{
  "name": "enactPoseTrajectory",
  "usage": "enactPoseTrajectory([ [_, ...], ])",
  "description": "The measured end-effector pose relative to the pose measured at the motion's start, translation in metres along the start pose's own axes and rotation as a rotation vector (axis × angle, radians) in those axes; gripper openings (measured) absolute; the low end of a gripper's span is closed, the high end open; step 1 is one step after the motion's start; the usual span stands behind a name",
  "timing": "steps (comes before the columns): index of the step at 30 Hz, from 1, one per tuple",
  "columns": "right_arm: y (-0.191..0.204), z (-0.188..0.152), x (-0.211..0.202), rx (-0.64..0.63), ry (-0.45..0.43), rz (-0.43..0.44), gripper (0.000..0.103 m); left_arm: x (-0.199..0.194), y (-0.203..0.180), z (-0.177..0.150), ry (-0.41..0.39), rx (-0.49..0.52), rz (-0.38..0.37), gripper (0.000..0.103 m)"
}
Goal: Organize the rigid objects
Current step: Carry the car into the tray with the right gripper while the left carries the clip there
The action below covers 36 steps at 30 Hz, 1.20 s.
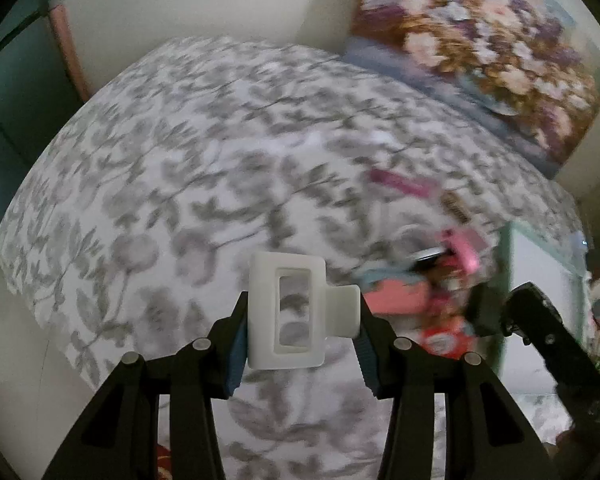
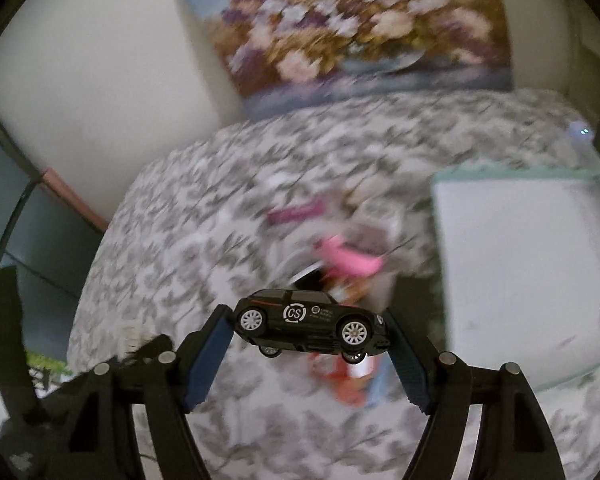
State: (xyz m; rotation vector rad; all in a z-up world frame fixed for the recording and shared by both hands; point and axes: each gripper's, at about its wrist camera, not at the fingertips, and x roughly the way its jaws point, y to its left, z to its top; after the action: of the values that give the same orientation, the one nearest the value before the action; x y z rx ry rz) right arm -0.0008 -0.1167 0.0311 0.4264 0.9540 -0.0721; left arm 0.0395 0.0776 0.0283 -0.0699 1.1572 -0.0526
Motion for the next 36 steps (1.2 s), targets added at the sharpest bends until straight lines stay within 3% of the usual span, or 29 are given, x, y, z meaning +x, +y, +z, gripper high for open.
enactPoseTrajectory([
  [8,-0.077,0.024,-0.017,0.100,-0.032,-0.121,0.078,-0.008,-0.083,0.007,-0.013,0.121,-0.023,0.048],
  [18,-0.170,0.035,-0.025,0.268,-0.015,-0.198,0.078,0.010,-0.168,0.001,0.030,0.244,-0.045,0.048],
  [26,-0.207,0.046,-0.035,0.281,-0.023,-0.296,0.078,0.029,-0.220,-0.007,0.087,0.304,-0.096,0.048],
  [36,-0.237,0.043,-0.029,0.318,0.013,-0.322,0.078,0.051,-0.262,-0.014,0.103,0.368,-0.102,0.049],
])
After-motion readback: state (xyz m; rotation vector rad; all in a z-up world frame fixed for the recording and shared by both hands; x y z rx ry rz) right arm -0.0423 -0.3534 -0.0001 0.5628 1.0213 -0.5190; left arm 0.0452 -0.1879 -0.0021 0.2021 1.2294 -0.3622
